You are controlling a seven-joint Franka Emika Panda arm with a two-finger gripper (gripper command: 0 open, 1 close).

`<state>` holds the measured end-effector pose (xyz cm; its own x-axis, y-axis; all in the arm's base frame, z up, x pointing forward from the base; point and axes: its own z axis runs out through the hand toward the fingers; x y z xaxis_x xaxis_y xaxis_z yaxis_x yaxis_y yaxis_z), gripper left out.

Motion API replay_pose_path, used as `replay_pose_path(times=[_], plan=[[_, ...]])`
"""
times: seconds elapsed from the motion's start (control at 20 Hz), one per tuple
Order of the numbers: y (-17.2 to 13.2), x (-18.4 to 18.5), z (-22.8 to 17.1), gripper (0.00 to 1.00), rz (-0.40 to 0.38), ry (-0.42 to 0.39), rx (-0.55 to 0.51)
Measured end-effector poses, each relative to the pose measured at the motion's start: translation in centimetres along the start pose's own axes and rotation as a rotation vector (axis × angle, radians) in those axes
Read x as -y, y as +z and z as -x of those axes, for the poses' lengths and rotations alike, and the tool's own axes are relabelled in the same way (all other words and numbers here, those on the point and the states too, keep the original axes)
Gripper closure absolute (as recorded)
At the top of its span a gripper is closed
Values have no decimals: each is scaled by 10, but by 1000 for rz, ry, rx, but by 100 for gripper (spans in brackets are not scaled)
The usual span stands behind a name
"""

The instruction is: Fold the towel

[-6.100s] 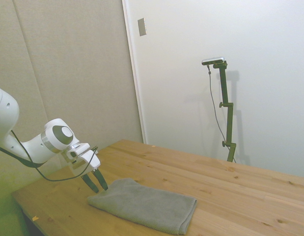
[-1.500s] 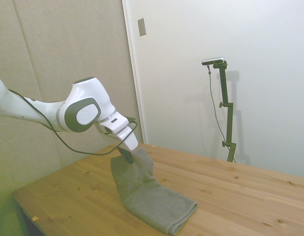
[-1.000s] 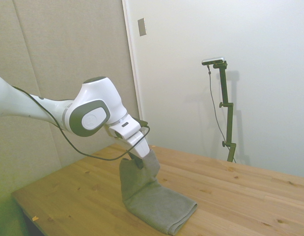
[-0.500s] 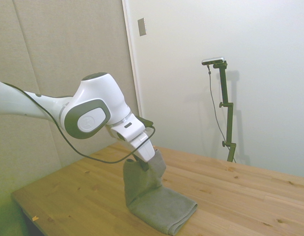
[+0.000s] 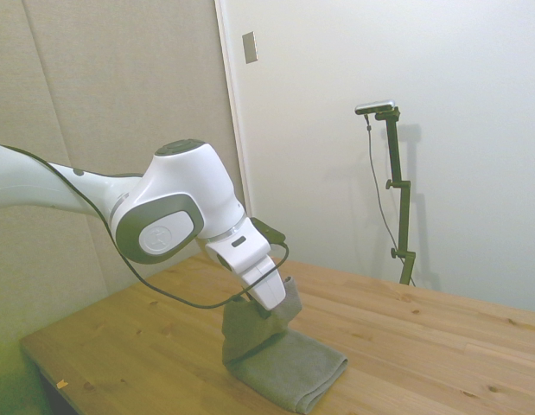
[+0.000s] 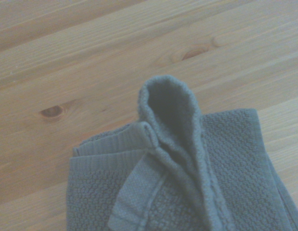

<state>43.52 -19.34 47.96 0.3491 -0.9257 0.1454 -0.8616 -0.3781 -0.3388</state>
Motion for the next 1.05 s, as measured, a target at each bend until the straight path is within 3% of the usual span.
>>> replay_pose_path(times=[0.55,0.7,0.85,1.05], plan=[[8,-5,-11,0,-4,-15,0],[11,0,-3,0,27,-39,13],[11,8,25,0,123,-84,39],[-5,18,100,0,218,-146,60]])
